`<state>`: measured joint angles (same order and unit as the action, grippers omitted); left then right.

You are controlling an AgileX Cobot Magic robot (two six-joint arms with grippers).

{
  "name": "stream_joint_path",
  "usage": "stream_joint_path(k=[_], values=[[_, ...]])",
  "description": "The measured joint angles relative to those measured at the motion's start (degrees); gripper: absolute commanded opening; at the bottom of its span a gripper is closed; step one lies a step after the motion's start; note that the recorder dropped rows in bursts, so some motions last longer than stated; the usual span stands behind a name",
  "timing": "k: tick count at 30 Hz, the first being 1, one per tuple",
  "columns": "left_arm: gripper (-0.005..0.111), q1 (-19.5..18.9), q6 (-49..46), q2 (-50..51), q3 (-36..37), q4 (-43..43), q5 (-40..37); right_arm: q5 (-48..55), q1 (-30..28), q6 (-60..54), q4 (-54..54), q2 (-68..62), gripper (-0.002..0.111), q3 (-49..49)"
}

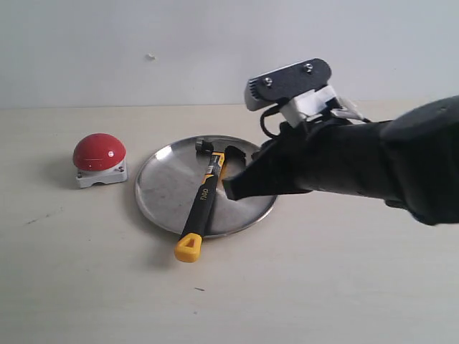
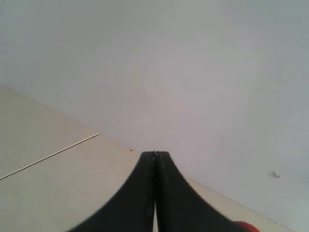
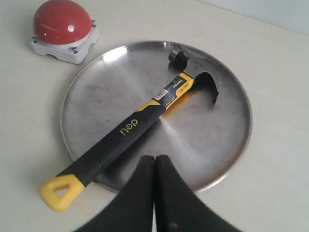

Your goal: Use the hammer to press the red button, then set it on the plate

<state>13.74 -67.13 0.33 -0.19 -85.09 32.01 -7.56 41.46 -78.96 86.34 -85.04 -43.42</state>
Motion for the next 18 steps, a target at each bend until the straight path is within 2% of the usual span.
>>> stream_joint_path(k=[8, 18], values=[[0.000, 0.0, 0.0, 0.0, 0.0, 0.0, 0.0, 1.1, 0.0, 0.0, -2.2, 16.6, 0.000, 11.2], [0.000, 0.0, 0.0, 0.0, 0.0, 0.0, 0.0, 1.3, 0.0, 0.0, -0.9, 26.2, 0.000, 13.0]])
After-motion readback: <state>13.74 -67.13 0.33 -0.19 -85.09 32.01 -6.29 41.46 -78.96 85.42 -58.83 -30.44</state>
